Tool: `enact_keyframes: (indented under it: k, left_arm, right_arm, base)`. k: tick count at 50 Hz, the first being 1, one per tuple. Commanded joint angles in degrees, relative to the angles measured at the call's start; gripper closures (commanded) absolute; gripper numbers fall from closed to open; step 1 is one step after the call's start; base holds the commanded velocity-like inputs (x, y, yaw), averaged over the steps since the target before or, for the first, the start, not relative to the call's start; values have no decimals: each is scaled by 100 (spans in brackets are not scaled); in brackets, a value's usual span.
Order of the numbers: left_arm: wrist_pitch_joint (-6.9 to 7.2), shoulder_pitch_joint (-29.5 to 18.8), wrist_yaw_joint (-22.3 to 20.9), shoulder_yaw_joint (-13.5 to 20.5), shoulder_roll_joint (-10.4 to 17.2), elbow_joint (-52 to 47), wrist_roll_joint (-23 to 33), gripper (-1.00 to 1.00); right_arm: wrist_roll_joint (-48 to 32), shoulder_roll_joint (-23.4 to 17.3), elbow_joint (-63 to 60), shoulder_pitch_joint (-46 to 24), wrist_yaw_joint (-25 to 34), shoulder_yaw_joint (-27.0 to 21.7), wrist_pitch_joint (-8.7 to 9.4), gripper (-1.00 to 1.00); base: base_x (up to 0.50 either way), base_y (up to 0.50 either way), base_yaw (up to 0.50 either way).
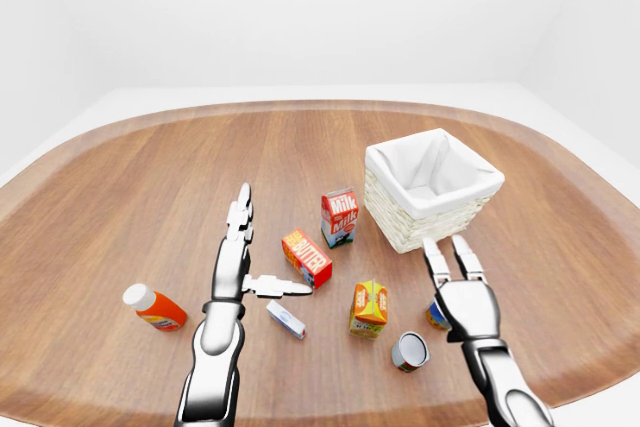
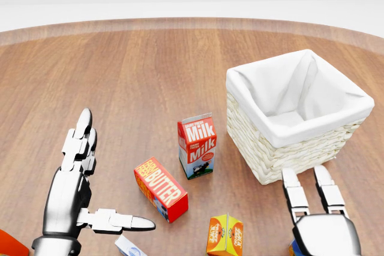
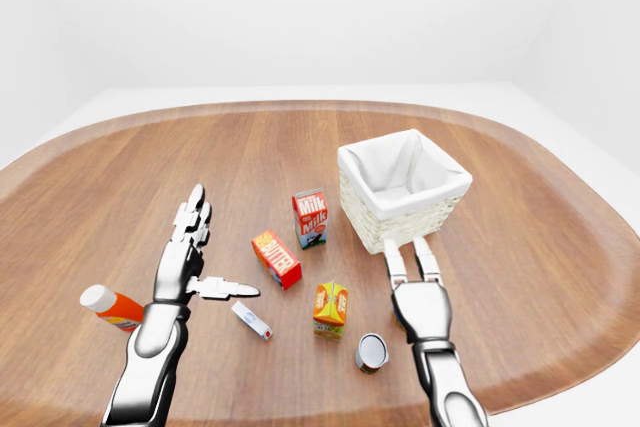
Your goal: Pick up the alphabet soup and the tomato sauce, and put them in the basket.
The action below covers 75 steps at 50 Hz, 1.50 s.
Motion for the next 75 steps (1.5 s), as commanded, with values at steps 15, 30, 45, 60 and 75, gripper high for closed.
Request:
enact_keyframes:
  k: [15,30,45,60,75]
  left_arm:
    - [0,25,7,18,-4,-47,-46,-100]
    - [0,25,9,18,-5,-47,-45,-100]
    - [0,25,11,19,-6,-47,-45,-100]
    - [0,25,11,19,-6,-46,-46,-100]
    - [0,25,10,18,-5,-46,-46,-100]
  right_arm:
    - [47,-122,503,-206,-213,43,0,-100]
    - [87,-189,713,-248,-337,18,0,-100]
    - [44,-265,1106,-379,-554,46,0,-100]
    - [-15,-332,1758,-601,-867,206,0,-100]
    - [-46,-386,2403,-847,-867,384,0,-100]
  base:
    - [0,0,0]
    - [0,0,0]
    - [0,0,0]
    - [0,0,0]
    - [0,0,0]
